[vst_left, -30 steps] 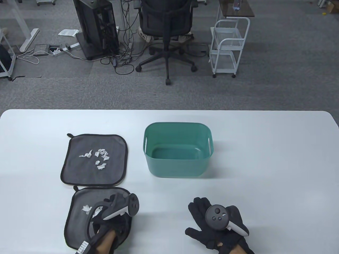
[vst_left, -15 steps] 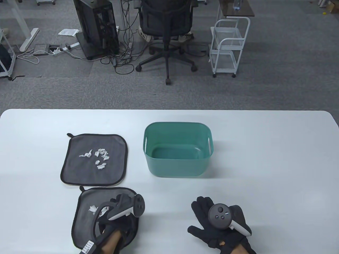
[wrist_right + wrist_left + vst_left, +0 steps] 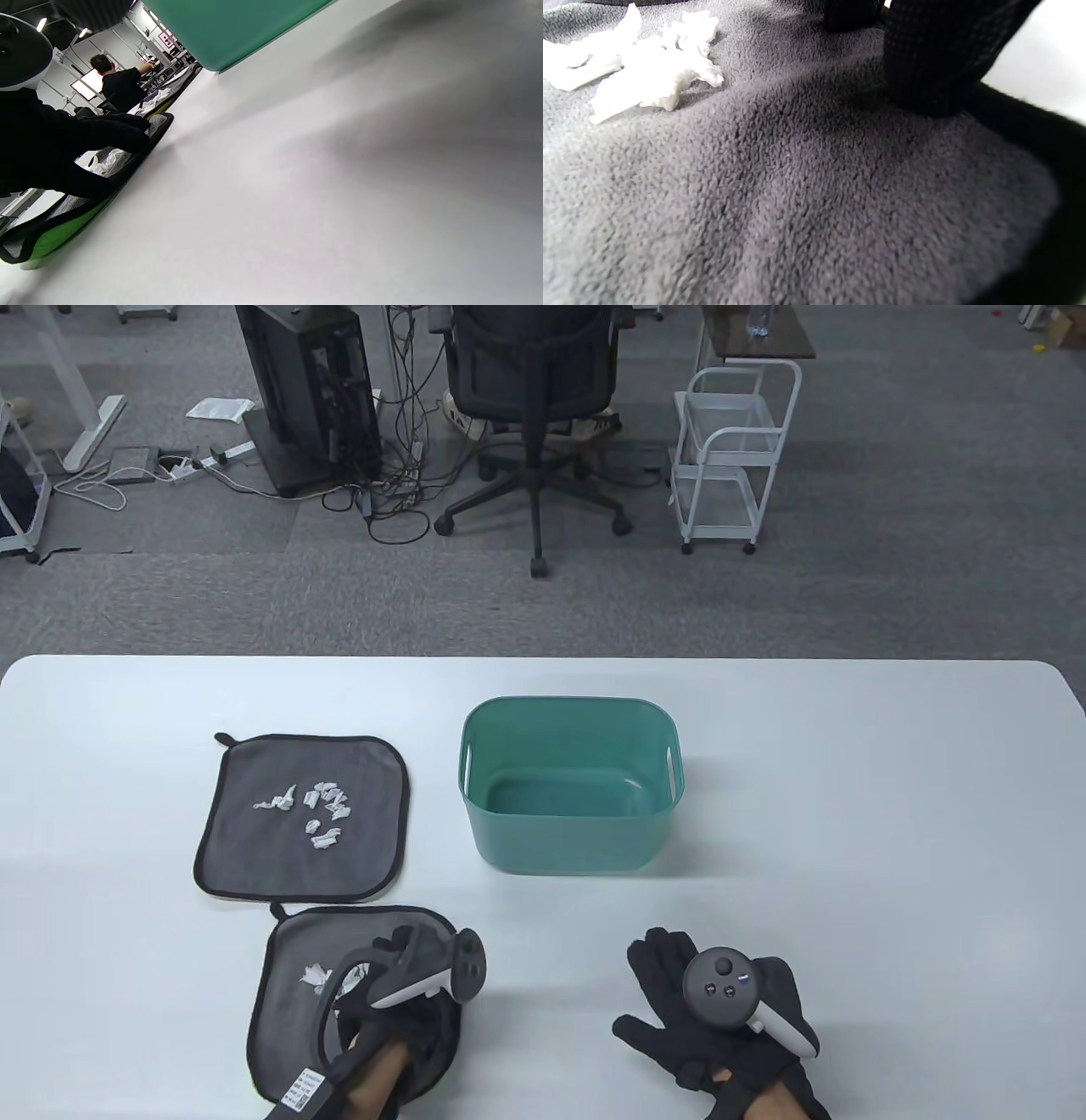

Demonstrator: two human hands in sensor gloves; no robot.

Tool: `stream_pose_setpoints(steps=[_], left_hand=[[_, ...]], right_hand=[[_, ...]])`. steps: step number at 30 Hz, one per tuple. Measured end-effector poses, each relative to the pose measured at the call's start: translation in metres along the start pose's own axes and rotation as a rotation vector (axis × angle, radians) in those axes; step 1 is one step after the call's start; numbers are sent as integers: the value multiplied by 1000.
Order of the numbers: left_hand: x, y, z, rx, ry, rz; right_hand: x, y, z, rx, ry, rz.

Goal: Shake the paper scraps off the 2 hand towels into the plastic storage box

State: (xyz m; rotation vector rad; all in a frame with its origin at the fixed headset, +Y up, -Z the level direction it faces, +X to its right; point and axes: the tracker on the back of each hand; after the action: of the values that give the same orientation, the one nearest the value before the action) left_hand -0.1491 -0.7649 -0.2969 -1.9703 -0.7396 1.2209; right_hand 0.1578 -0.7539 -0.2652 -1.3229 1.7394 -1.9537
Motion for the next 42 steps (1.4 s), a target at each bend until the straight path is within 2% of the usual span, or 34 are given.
stream_pose_setpoints(steps=[5,19,26,30,42], left_hand=[[4,1,-8,8,54,4],[12,5,-29,-17,54,4],[21,6,-47,16,162,20],[23,9,-52,-2,117,18],[28,12,-63,6,151,23]], right_hand=[[-1,-1,5,11,41,2],[-12,-6,10,29,100,76],[-14,-7,10,18,102,93],[-16,-8,11,19,115,100],[-25,-10,24,58,194,136]])
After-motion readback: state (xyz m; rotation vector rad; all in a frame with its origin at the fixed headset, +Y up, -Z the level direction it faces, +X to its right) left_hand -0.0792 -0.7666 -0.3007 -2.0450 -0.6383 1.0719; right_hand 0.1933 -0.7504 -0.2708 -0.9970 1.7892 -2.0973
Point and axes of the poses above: the tracker on the back of each hand, its own z axis roughly to the little-finger side, its own y axis roughly from the wrist to the fingertips, x = y × z, and after that the axes turned 9 degrees about y, right-handed
